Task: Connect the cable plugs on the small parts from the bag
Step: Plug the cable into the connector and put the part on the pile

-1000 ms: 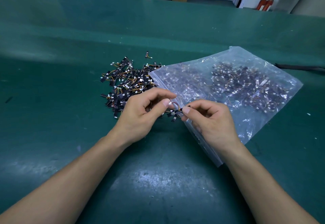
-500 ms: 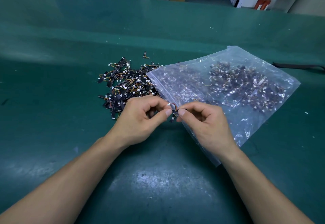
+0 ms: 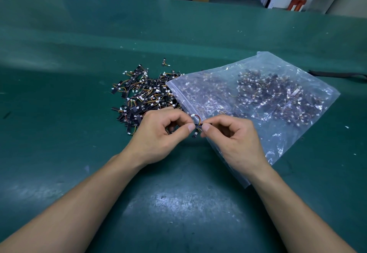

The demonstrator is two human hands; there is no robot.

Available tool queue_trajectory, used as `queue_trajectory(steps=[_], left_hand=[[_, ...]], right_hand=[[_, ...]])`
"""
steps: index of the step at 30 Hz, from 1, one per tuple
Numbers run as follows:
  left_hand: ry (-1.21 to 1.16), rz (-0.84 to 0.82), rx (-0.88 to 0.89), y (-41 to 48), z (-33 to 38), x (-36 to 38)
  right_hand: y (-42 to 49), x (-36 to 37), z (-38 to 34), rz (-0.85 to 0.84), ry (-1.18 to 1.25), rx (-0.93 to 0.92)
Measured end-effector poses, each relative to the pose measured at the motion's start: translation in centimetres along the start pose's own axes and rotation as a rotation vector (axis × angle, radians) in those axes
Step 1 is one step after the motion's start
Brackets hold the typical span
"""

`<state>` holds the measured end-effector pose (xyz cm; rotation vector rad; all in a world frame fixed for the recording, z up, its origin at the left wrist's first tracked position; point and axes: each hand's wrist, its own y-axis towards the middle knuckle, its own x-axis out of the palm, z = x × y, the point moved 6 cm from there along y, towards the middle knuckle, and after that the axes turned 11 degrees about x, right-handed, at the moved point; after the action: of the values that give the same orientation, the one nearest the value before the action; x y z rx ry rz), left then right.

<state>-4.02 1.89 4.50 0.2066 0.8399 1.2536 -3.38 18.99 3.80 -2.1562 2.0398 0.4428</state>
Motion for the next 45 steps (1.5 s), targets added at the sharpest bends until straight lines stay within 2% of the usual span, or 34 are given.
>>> queue_trajectory(steps=[45], left_hand=[[0.015,0.03,0.013,0.04,0.13,-0.22]], right_hand=[[0.11,0.01,0.38,-0.005,0.028,0.007]])
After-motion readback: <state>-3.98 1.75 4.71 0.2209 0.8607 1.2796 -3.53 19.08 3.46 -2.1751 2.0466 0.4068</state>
